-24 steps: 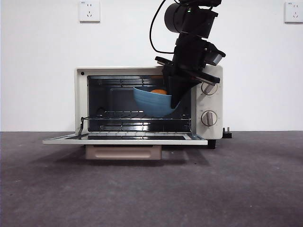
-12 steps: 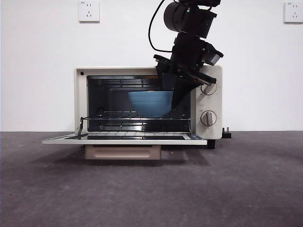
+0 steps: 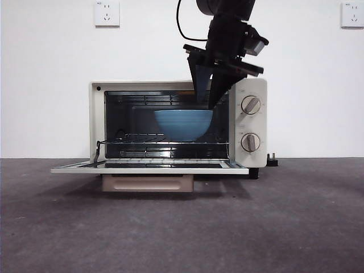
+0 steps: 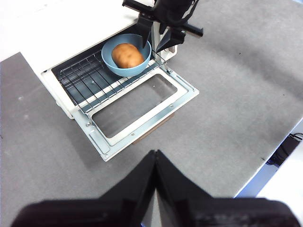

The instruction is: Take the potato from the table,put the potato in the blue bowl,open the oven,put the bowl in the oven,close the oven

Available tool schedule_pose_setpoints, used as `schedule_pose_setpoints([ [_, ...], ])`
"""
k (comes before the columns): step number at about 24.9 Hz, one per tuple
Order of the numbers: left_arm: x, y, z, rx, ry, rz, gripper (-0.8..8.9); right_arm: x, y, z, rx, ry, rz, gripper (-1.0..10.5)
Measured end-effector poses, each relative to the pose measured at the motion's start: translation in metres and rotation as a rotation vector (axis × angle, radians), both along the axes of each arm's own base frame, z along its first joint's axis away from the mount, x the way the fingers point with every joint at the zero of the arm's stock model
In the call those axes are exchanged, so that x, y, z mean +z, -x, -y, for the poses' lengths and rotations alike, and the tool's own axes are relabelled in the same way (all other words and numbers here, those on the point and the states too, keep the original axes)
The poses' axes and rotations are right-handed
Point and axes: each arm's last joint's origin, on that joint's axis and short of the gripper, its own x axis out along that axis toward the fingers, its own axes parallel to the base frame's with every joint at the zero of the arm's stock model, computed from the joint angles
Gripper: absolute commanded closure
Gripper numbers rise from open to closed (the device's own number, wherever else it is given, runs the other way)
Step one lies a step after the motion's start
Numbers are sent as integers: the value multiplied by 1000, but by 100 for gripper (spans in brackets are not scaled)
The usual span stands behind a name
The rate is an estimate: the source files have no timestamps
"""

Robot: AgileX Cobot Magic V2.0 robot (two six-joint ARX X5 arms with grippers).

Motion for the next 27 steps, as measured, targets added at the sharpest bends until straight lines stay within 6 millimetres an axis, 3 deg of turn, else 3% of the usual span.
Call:
schedule_pose_setpoints([
  [7, 0, -1, 1, 7, -6, 1, 819, 47, 15, 0, 215, 170, 145, 790],
  [13, -3, -14, 7, 63, -58, -11, 819, 92, 41, -9, 428, 341, 342, 793],
  [15, -5, -20, 12, 85, -82, -20, 819, 108, 56, -13, 506, 363, 410, 815],
  [18, -8, -30, 19, 87, -103, -49, 819, 132, 82, -16, 591, 442, 511, 966],
  [21, -13, -42, 27, 94, -126, -81, 819, 155, 108, -13, 657, 528, 609, 958],
  [27, -22, -69, 34, 129, -137, -151, 822, 197, 160, 3, 773, 534, 774, 958],
])
